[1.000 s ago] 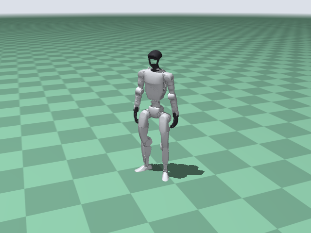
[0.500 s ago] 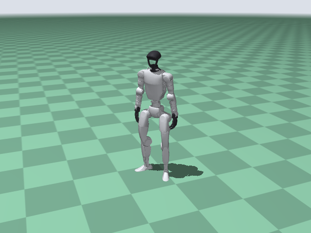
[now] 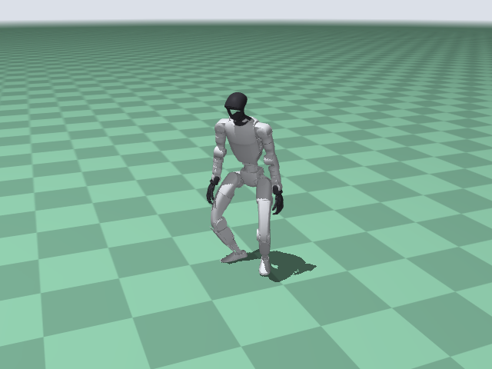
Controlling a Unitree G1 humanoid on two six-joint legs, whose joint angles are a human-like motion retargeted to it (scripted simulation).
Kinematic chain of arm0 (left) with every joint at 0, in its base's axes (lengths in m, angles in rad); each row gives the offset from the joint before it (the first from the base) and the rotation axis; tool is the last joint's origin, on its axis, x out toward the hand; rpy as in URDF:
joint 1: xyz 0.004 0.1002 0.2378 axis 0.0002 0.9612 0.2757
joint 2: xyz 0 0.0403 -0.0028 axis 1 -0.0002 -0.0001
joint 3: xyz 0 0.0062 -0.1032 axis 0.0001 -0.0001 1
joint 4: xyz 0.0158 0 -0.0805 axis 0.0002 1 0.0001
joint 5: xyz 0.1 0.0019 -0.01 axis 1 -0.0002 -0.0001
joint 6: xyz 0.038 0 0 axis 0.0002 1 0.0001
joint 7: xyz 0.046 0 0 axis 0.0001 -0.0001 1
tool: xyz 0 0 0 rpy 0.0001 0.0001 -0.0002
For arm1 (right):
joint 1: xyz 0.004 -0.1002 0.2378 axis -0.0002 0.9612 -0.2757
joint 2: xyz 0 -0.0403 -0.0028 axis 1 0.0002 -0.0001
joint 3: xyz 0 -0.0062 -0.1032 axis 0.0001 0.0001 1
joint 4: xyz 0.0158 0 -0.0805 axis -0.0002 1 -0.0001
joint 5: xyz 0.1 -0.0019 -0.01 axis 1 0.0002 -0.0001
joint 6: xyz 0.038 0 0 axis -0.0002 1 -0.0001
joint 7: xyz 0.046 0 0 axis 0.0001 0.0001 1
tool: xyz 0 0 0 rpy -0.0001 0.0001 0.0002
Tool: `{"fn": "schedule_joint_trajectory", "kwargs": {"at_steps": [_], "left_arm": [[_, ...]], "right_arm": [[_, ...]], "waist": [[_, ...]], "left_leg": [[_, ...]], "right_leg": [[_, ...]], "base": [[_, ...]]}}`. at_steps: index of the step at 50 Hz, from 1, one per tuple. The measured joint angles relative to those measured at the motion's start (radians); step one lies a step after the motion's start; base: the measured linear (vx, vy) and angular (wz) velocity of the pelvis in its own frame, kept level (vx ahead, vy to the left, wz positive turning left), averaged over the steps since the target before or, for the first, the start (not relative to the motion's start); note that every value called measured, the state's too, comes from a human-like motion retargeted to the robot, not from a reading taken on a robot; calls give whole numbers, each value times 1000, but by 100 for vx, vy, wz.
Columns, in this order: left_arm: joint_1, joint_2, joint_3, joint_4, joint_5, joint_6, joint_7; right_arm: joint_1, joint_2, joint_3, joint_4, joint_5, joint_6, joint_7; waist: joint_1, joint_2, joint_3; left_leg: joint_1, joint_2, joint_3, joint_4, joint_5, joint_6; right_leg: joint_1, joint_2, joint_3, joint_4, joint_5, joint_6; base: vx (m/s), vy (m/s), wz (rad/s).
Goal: Upper body actions
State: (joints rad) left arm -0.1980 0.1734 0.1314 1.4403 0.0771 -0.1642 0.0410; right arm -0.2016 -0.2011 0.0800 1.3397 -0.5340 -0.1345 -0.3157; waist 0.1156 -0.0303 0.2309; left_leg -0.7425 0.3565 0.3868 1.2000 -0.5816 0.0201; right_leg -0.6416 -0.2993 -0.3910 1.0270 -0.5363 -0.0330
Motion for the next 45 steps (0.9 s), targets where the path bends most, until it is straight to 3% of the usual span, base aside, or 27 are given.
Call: {"fn": "schedule_joint_trajectory", "kwargs": {"at_steps": [4, 9, 18, 23, 30, 37, 41, 45], "left_arm": [[-24, 1, 12, 12, -30, 16, -116], [-28, 9, 11, 9, -30, 12, -107], [-3, 11, 3, 24, -2, 33, -108], [12, 5, 15, 24, 21, 50, -119], [29, 15, 11, -14, 46, 67, -146], [131, 25, 48, -74, 143, 69, -206], [171, -1, 97, -33, 143, 107, -238], [185, -33, 143, 68, 102, 154, -233]], "right_arm": [[-4, 12, -30, 14, 92, -21, -27], [-8, 14, -51, 20, 178, -49, -59], [-9, -6, -5, 38, 79, -3, 34], [10, 12, 4, 38, 69, -19, 4], [24, 22, 21, 17, 93, -69, -14], [69, -8, 40, -30, -25, -107, 42], [73, -10, 7, -15, -73, -31, 137], [74, -4, -43, 48, -31, 83, 345]], "waist": [[7, 9, 18], [11, 13, 30], [12, 9, 19], [12, -8, 13], [13, -41, 10], [-21, -45, -27], [-49, -25, -59], [-70, 2, -117]], "left_leg": [[-35, 6, -10, 51, -20, 9], [-38, 5, -9, 51, -11, 11], [39, -9, 21, -79, 59, 6], [135, -51, 44, -279, 170, -4], [367, -149, 144, -763, 423, -26], [581, -232, 167, -1067, 564, -57], [647, -250, 175, -1148, 604, -64], [672, -242, 168, -1167, 607, -71]], "right_leg": [[-29, 2, 0, 54, -32, -10], [-31, -3, -2, 58, -36, -12], [43, 10, -26, -76, 33, -6], [141, 47, -32, -287, 145, 4], [339, 113, -52, -753, 406, 51], [483, 122, -68, -929, 507, 84], [534, 135, -64, -978, 531, 91], [584, 153, -124, -1050, 570, 116]], "base": [[-3, -2, 6], [0, 0, 0], [1, 0, 0], [1, 0, -1], [-7, -3, -7], [12, 12, -5], [11, 16, -6], [9, 13, 4]]}}
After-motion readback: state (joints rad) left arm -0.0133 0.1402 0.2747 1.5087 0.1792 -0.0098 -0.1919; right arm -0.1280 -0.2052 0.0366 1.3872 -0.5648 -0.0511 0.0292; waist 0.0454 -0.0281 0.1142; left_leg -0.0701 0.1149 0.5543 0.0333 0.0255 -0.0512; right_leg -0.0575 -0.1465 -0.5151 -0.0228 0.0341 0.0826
